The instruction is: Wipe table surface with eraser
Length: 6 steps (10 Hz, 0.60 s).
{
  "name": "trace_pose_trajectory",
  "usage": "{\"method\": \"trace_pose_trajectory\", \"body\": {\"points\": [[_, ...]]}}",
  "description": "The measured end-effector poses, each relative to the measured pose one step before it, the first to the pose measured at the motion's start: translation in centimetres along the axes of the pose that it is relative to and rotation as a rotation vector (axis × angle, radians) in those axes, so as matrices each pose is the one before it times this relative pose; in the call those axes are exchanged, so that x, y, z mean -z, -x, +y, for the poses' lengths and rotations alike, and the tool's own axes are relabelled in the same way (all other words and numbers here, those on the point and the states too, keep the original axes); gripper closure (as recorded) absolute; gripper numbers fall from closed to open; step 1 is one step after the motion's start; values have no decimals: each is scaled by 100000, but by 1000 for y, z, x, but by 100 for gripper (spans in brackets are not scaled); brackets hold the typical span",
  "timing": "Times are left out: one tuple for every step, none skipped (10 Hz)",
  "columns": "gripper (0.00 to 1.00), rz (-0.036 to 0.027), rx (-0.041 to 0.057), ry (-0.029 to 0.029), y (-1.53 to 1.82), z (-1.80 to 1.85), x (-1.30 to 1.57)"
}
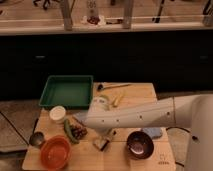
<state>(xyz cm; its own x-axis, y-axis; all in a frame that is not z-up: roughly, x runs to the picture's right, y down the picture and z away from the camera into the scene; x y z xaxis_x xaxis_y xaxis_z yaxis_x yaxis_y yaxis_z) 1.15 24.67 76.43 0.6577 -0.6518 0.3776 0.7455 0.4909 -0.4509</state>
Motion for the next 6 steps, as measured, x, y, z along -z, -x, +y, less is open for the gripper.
{"method": "trace_pose_trajectory", "body": {"points": [[96,661,-3342,306,-1076,781,-29],[96,398,-1986,142,-707,407,1],[96,162,-2705,38,-1074,51,-155],[96,6,-1696,-103,-947,-334,-158],[96,-356,-1616,233,-925,-324,-249],[96,-347,-1522,315,-1176,-520,-320]]}}
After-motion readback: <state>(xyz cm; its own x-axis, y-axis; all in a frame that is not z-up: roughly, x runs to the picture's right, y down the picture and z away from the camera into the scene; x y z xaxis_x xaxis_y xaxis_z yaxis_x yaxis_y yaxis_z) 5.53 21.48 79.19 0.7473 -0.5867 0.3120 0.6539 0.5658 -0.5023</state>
